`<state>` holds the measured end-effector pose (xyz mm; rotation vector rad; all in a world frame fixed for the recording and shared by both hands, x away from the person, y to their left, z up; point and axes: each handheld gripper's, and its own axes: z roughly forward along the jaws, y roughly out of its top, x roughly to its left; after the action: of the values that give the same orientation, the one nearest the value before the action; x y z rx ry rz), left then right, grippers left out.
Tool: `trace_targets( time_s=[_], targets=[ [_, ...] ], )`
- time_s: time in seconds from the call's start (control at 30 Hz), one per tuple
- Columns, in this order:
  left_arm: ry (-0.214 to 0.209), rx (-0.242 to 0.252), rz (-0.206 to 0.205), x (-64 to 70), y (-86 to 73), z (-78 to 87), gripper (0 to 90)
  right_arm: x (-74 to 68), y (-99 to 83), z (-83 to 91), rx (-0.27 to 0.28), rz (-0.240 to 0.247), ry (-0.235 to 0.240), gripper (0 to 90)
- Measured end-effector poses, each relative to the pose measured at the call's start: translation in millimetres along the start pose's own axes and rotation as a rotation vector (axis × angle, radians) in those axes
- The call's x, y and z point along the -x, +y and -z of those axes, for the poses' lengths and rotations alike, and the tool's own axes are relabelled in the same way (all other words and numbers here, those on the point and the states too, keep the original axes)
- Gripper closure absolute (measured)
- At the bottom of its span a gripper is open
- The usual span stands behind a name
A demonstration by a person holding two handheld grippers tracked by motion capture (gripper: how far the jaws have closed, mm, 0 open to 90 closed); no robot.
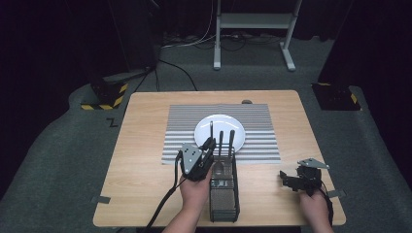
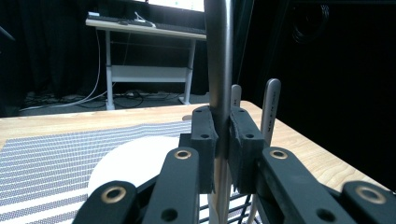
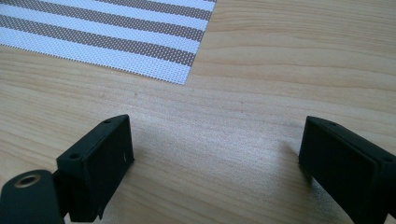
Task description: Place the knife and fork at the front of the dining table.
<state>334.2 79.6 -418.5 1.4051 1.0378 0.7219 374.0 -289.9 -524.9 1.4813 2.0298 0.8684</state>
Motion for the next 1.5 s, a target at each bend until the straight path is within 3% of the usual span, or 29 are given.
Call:
trace_targets(
  time_s=[0.33,1.03,1.23,1.5],
  targets=[
    [-0.021,0.057,-0.025,3.5,12.8,5.7,81.6,0.0,0.0,0.0,0.000,0.000,0.000,9.6],
    [-0.093,0.234,-0.089,16.0,55.8,32.6,82.0,0.0,0.0,0.0,0.000,0.000,0.000,9.7],
    [-0.097,0.267,-0.087,11.6,71.2,41.6,82.1,0.1,0.0,0.0,0.001,0.002,0.000,9.7],
    [-0.065,0.283,-0.088,-4.1,82.6,52.8,82.1,0.0,0.0,0.0,0.000,0.002,-0.001,9.7]
  ],
)
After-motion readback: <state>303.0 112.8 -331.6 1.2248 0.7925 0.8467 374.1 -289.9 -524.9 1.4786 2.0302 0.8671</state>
